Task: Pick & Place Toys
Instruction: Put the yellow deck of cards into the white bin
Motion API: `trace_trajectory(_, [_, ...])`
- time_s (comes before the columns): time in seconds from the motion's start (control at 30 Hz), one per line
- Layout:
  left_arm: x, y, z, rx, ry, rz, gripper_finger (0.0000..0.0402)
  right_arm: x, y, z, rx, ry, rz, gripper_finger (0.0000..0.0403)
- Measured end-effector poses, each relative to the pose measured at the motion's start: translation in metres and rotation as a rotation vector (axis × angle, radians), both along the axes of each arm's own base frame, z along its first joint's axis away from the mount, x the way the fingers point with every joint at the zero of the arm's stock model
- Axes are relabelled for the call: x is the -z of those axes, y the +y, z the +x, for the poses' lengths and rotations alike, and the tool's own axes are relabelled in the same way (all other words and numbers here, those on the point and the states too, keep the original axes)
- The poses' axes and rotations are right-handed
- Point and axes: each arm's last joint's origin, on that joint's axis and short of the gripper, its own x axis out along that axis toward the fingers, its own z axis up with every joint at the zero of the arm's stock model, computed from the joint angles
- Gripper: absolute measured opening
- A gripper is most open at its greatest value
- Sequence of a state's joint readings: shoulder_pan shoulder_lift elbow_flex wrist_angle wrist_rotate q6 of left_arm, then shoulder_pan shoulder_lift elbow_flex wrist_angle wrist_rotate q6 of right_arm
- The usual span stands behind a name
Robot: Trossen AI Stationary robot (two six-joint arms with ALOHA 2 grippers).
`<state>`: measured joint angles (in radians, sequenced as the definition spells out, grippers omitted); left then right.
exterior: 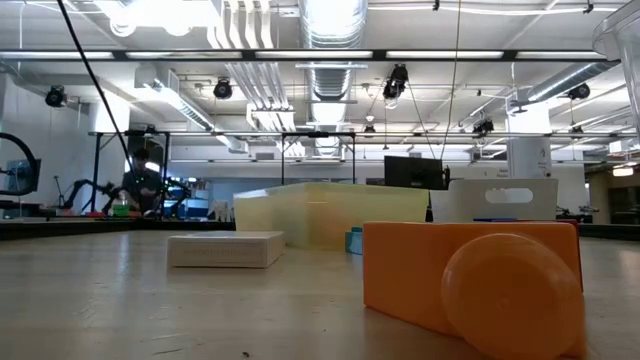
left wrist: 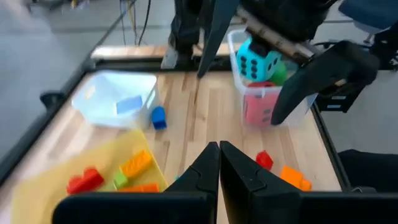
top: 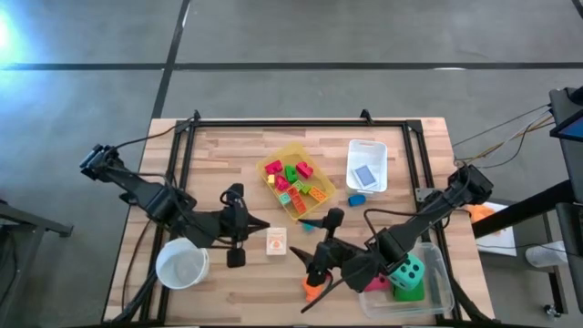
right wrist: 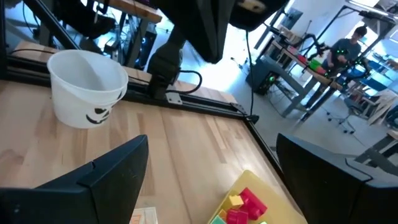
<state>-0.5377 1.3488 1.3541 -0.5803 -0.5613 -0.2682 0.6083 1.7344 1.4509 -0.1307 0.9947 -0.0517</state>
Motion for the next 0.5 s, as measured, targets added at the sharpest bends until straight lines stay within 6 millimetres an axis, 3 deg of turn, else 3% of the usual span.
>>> trace_trajectory(0.23, [0.021, 0.004, 0.002, -0.092, 0.104, -0.067, 0.0019, 0.0, 0.001, -0.001, 0.0, -0.004, 0.012, 0.0347])
trace_trajectory(0.5, [0.026, 0.007, -0.005, -0.136, 0.172, -0.077, 0.0019, 0.002, 0.002, -0.002, -0.001, -0.009, 0.049, 0.0347])
